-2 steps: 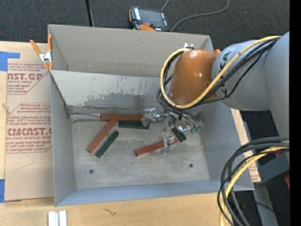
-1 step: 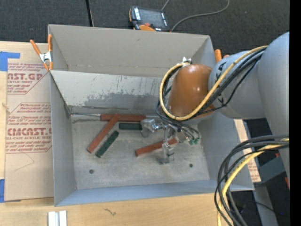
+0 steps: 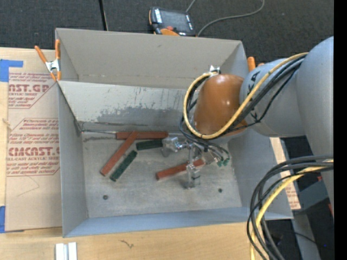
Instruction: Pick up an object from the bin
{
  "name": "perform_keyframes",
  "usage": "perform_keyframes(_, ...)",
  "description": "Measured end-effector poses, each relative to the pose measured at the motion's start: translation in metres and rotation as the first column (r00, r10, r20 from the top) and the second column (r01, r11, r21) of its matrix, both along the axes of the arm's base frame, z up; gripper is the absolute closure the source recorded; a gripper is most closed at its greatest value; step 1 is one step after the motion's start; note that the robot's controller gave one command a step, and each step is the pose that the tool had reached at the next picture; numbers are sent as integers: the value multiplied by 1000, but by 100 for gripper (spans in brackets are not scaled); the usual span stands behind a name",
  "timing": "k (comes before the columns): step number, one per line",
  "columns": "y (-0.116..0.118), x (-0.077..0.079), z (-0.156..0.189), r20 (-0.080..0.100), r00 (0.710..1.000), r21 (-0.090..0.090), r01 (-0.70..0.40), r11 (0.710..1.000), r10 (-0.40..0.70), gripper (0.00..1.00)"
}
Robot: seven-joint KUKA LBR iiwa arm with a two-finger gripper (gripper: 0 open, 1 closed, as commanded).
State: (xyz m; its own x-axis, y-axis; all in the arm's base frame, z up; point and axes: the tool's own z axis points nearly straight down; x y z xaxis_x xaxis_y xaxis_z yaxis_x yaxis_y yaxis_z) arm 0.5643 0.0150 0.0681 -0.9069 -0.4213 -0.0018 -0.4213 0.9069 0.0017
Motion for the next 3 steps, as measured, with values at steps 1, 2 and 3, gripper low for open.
perform_keyframes(1, 0, 1, 1, 1, 1000, 0, 0, 1000, 0, 100)
perform_keyframes(2, 1, 3, 89, 9, 1000, -2, 1, 1000, -1, 100)
perform_keyframes(3, 1, 3, 91, 2, 1000, -2, 1, 1000, -1, 100)
